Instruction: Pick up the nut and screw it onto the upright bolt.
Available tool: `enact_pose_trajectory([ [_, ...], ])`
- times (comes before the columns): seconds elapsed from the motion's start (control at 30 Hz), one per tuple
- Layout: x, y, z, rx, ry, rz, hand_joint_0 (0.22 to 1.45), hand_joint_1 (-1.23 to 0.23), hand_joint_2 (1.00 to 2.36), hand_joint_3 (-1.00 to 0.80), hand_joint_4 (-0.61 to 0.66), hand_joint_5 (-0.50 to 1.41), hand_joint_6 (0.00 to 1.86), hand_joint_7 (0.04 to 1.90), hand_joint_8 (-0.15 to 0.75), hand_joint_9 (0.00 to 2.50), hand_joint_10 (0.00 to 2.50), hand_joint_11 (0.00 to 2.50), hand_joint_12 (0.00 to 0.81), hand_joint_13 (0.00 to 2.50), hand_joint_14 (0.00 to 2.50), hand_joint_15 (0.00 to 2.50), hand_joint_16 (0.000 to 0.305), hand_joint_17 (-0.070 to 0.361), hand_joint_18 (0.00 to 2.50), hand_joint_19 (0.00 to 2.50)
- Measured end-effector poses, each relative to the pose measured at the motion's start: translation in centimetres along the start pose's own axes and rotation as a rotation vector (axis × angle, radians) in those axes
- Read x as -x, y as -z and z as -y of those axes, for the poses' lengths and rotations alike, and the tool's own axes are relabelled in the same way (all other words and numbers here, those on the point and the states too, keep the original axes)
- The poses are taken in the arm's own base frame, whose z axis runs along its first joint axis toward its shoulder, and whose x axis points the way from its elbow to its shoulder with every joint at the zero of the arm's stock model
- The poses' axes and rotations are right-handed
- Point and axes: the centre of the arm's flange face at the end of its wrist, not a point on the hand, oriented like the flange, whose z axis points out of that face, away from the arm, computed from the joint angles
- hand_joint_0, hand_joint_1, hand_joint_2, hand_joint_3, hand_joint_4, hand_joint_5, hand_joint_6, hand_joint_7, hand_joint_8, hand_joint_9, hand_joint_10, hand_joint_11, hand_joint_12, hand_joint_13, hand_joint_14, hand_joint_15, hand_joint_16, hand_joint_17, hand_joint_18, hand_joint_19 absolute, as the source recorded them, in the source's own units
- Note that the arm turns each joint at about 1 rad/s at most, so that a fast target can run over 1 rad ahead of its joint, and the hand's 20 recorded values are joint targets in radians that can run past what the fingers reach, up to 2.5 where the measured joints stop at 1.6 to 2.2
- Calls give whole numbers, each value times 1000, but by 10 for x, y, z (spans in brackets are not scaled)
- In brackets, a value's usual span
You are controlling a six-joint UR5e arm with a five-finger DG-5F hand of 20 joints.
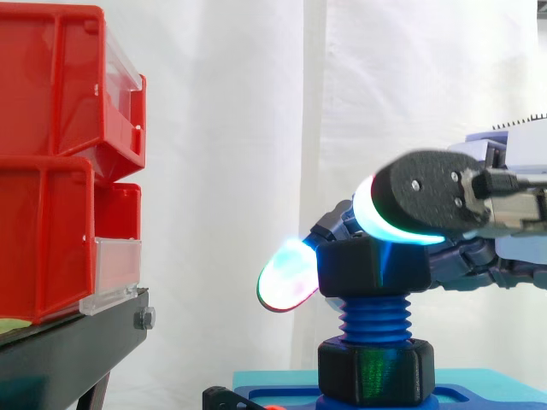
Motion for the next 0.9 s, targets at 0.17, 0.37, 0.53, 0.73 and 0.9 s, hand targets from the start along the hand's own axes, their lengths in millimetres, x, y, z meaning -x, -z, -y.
enact_pose_trajectory([
  [0.17,6,-5,-11,18,7,-30,329,-412,1000,-500,83,-295,500,561,262,0,0,0,427,0,0,0,69,156,0,0],
  [0.37,16,-9,-26,11,41,-78,331,-411,1000,-500,86,-293,500,572,260,0,0,0,425,0,0,0,69,156,0,0],
  [0.53,21,-10,-31,7,53,-101,334,-399,1000,-500,94,-290,501,581,262,0,0,0,425,0,0,0,70,157,0,0],
  [0.73,21,-10,-32,8,56,-106,345,-341,1000,-500,143,-267,501,654,276,0,0,0,422,0,0,0,69,155,0,0],
  [0.9,20,-9,-34,14,56,-110,365,-311,1000,-500,201,-234,502,738,287,0,0,0,417,0,0,0,66,149,0,0],
])
